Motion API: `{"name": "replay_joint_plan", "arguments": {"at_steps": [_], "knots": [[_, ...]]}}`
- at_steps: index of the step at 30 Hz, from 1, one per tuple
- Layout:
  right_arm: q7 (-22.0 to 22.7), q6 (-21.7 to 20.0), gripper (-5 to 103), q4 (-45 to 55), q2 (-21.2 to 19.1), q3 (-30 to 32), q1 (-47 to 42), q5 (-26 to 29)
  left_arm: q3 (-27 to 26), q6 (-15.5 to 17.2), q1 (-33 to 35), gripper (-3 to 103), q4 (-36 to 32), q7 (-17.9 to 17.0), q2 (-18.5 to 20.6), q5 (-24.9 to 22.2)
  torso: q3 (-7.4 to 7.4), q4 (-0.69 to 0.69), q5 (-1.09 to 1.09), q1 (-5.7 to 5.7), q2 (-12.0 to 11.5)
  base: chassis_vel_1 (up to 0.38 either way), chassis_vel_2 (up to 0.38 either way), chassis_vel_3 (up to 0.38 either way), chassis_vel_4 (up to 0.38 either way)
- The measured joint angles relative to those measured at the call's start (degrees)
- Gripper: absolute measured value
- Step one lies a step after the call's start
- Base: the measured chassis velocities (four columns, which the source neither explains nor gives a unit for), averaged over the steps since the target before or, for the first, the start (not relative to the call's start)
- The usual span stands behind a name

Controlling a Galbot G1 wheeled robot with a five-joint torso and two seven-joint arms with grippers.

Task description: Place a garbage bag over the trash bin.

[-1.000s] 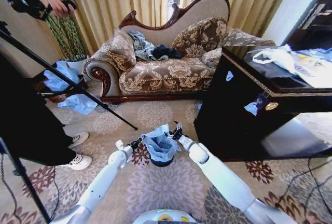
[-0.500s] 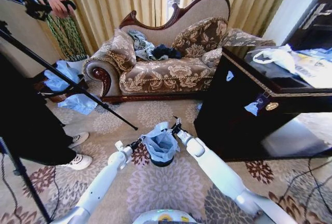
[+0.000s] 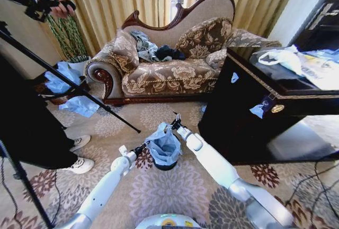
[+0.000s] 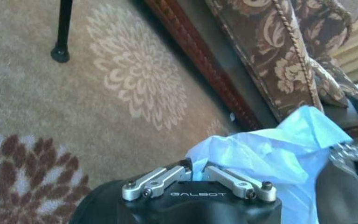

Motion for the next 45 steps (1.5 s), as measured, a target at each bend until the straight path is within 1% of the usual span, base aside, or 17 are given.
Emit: {"name": "replay_joint_plan", "arguments": {"at_steps": [2,5,9,12,16,24,26,31,34,39,41,43,44,45], "knots": [[0.0,0.2,100,-0.4,0.1,0.1,0.2,-0.1,0.0,0.0,0.1,0,-0.2,0.0,0.1,0.1,0.0,0.0,0.01,0.0,0.0,0.0,0.0,0.0,0.0],[-0.2,1.8,100,-3.9,1.3,1.2,1.4,-1.0,-0.6,-0.1,0.8,0,-2.1,0.4,0.9,0.7,0.0,0.0,-0.01,0.0,0.0,0.0,0.0,0.0,0.0],[-0.3,2.8,100,-6.4,2.0,2.1,1.8,-2.0,-1.1,-0.1,1.4,0,-3.6,0.9,1.6,1.6,0.0,0.0,0.01,0.0,0.0,0.0,0.0,0.0,0.0],[-0.4,4.1,100,-10.0,3.2,4.0,2.1,-3.9,-1.5,-0.2,2.2,0,-5.6,1.4,3.0,1.9,0.0,0.0,0.01,0.0,0.0,0.0,0.0,0.0,0.0],[-0.6,5.5,100,-13.3,4.1,5.5,2.9,-5.6,-1.7,-0.2,2.8,0,-7.0,1.6,3.7,2.0,0.0,0.0,0.01,0.0,0.0,0.0,0.0,0.0,0.0],[-1.6,6.4,100,-15.4,3.8,6.7,3.4,-7.4,-2.0,-0.1,4.0,0,-10.2,1.6,5.0,1.8,0.0,0.0,0.0,0.0,0.0,0.0,0.0,0.0,0.0],[-2.4,7.0,100,-16.0,3.4,7.6,3.2,-8.8,-2.1,0.0,4.1,0,-11.8,1.6,6.1,1.1,0.0,0.0,0.01,0.0,0.0,0.0,0.0,0.0,0.0],[-2.6,8.4,100,-17.2,3.9,8.6,2.6,-10.3,-2.6,0.3,3.7,0,-12.7,1.5,7.3,-0.2,0.0,-0.02,0.01,0.0,0.0,0.0,0.0,0.0,0.0],[-2.8,8.7,100,-16.9,4.2,8.8,1.8,-10.5,-3.1,0.5,3.7,0,-12.8,1.3,7.9,-1.3,0.0,0.0,0.01,0.0,0.0,0.0,0.0,0.0,0.0],[-3.3,8.7,100,-15.7,4.7,9.0,0.2,-11.2,-3.4,0.8,3.1,0,-12.6,0.6,8.3,-3.2,0.0,0.0,0.0,-0.01,0.0,0.0,0.0,0.0,0.0],[-3.4,8.8,100,-15.8,5.0,9.2,0.0,-11.7,-3.3,1.1,2.7,0,-12.4,-0.2,8.1,-4.6,0.0,0.0,0.01,0.0,0.0,0.0,0.0,0.0,0.0],[-3.9,9.1,100,-16.2,5.4,9.5,0.1,-12.4,-3.0,1.9,2.0,0,-12.3,-2.2,7.6,-7.9,0.0,0.0,0.0,-0.01,0.0,0.0,0.0,0.0,0.0],[-3.9,9.1,100,-16.2,5.4,9.5,0.1,-12.4,-3.0,1.9,2.0,0,-12.3,-2.2,7.6,-7.9,0.0,0.0,0.0,-0.01,0.0,0.0,0.0,0.0,0.0],[-4.1,9.5,100,-16.5,5.5,9.8,0.1,-12.9,-3.0,2.3,1.7,0,-12.3,-3.3,7.2,-9.8,0.0,0.0,0.0,-0.01,0.0,0.0,0.0,0.0,0.0]]}}
